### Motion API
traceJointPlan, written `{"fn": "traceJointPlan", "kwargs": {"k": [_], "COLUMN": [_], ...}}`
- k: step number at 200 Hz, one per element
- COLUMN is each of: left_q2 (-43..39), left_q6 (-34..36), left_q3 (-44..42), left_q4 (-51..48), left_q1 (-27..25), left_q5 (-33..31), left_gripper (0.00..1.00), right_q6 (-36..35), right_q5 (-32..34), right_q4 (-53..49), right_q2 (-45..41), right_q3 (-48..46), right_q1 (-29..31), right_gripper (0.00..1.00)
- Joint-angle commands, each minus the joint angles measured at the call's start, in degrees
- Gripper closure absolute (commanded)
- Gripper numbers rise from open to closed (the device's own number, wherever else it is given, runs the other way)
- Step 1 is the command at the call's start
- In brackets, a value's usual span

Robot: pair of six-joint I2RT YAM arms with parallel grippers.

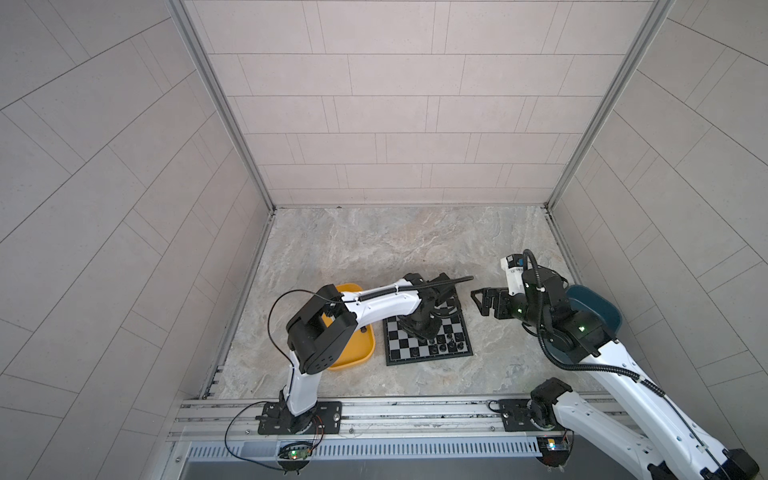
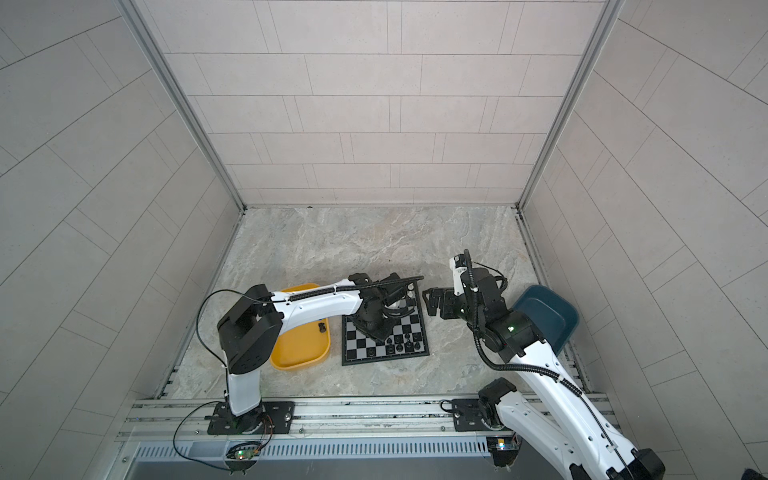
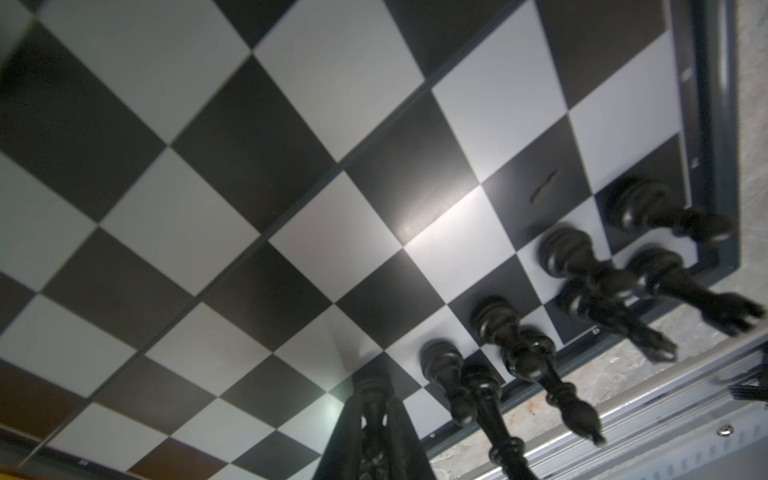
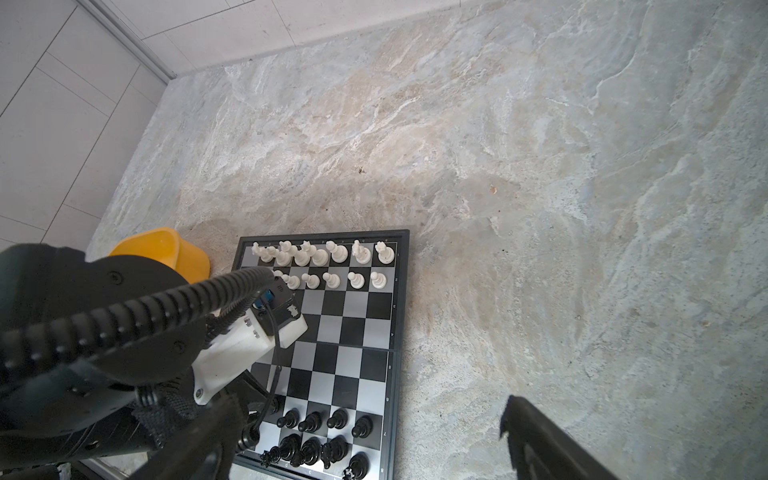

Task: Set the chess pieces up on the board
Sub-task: 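Lower the black piece onto a near-row square and open the left gripper, then return the left gripper to the yellow tray and grasp another black piece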

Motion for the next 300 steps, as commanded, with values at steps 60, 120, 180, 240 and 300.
{"fn": "traceJointPlan", "kwargs": {"k": [60, 120, 180, 240, 300], "left_q2": [-0.8, -13.9, -27.7, -13.6, -6.3], "left_q6": [-1.1, -6.7, -9.5, -6.7, -7.2], "left_q3": [1.5, 2.3, -12.4, -8.7, -7.4], "left_q4": [-1.7, -3.8, -1.9, -1.4, 0.5], "left_q1": [-0.4, 7.7, 31.5, 38.7, 39.5], "left_q5": [1.4, -3.1, -5.8, -7.4, -10.0], "left_gripper": [0.68, 0.63, 0.46, 0.56, 0.63], "right_q6": [0.7, -0.7, -2.0, -1.8, -2.4], "right_q5": [0.5, -2.3, -3.9, -7.2, -7.8], "right_q4": [-0.7, 2.4, 11.2, 15.7, 15.8], "right_q2": [-0.8, 1.4, 11.6, 16.4, 15.9], "right_q3": [0.1, 0.7, 3.2, 3.5, 2.7], "right_q1": [-0.3, 0.1, 8.6, 10.2, 10.2], "right_gripper": [0.00, 0.01, 0.01, 0.01, 0.01]}}
